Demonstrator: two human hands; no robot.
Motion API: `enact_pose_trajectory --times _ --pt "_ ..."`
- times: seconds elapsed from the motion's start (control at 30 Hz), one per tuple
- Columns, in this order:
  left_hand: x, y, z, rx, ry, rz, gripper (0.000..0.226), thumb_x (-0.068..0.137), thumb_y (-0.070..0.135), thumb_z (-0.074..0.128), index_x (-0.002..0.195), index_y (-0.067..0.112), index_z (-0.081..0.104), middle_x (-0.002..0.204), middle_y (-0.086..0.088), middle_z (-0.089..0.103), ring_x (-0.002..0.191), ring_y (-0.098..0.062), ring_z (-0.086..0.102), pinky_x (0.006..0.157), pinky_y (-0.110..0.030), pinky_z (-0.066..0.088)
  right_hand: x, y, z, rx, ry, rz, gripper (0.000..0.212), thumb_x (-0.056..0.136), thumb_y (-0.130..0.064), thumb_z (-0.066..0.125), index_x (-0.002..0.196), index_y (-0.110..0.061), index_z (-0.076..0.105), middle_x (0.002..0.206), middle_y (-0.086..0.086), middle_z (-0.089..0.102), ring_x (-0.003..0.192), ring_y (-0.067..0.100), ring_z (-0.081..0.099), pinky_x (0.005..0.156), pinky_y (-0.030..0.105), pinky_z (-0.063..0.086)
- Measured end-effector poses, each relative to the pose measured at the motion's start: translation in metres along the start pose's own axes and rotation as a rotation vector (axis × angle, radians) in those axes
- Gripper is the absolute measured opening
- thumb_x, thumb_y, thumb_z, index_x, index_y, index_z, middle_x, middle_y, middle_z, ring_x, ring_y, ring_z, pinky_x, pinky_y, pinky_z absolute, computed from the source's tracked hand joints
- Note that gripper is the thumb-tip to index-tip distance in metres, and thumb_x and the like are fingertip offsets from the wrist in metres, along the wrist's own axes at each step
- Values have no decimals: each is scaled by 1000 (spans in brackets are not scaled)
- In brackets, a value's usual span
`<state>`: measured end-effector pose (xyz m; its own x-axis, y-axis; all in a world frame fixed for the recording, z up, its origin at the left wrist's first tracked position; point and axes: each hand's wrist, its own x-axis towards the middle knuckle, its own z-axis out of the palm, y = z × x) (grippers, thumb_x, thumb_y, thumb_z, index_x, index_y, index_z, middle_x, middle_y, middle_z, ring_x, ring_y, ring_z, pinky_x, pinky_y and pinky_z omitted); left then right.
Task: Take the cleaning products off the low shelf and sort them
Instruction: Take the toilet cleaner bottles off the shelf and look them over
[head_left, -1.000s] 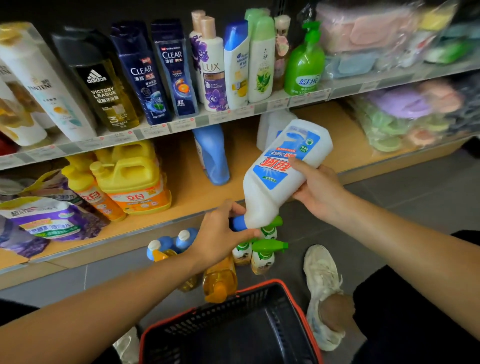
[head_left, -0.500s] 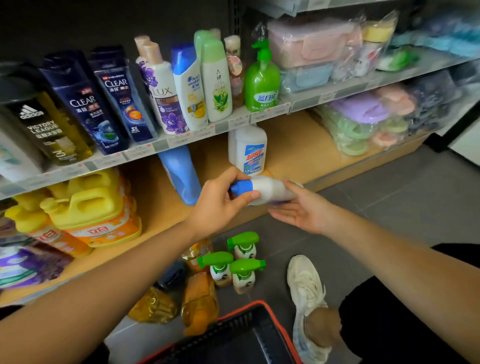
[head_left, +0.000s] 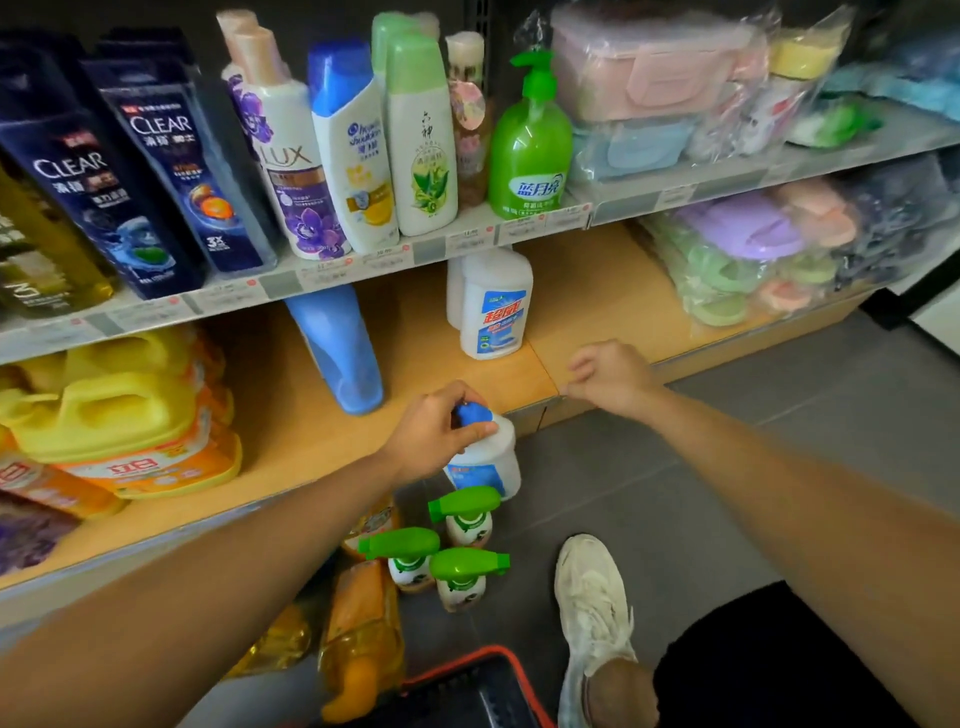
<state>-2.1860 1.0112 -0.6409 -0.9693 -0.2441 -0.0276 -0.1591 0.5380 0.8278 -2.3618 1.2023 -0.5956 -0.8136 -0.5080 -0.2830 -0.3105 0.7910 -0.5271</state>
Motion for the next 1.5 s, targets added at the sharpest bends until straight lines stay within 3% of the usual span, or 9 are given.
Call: enact_pose_trajectory --times 0.3,0.43,0.6,0.77,0.87,0.97,1.1,1.37,1.5 --pt "-5 -68 36 10 138 -185 33 82 35 83 104 19 64 72 1 64 61 -14 52 64 -36 46 102 -29 44 292 97 -92 104 72 -16 89 156 -23 27 155 3 43 137 25 46 109 48 45" --pt "-11 -70 48 -61 241 -235 27 85 38 79 106 30 64 78 11 64 66 -3 59 65 -21 47 124 -38 50 429 138 -126 93 67 -12 92 144 -22 40 126 -13 60 107 0 57 84 25 54" --pt "-22 -71 54 -120 203 -263 40 91 34 72 128 35 59 88 8 69 76 -6 66 78 -31 56 135 -42 46 428 198 -122 98 63 -18 95 145 -27 41 124 -6 46 107 8 52 76 21 51" --pt "-32 -62 29 -107 95 -275 49 92 21 71 139 23 58 89 2 75 87 -15 71 88 -39 56 129 -42 52 462 188 -123 75 60 -22 96 115 -25 45 112 -5 61 101 17 68 76 38 62" --pt "-35 -49 -2 -37 149 -262 24 91 13 70 114 17 73 88 1 76 88 -16 70 84 -32 55 111 -45 54 386 222 -188 70 60 -24 96 110 -29 46 109 -10 62 100 13 66 67 28 57" --pt "-40 -31 -34 45 128 -214 13 92 16 69 103 20 76 89 6 74 83 -7 66 70 -12 48 90 -47 54 306 200 -302 72 63 -15 94 125 -22 58 120 -4 65 111 17 62 85 38 59" --pt "-51 -6 -72 152 192 -87 10 91 22 73 88 31 71 82 18 70 77 3 63 73 -26 52 57 -57 41 123 89 -425 78 61 -13 94 132 -19 61 124 3 68 115 23 62 96 44 54" --pt "-76 44 -123 112 301 121 70 89 30 75 149 26 39 141 6 53 114 -11 57 89 -30 56 -34 -125 -17 -375 27 -690 89 66 -43 86 144 -43 43 131 -3 66 113 27 62 91 41 49" --pt "-97 74 -152 34 336 234 46 94 24 70 137 21 54 124 4 66 113 -7 61 95 -31 54 -85 -155 -28 -300 -31 -770 88 62 -46 86 139 -49 43 118 -12 69 104 14 63 84 39 53"
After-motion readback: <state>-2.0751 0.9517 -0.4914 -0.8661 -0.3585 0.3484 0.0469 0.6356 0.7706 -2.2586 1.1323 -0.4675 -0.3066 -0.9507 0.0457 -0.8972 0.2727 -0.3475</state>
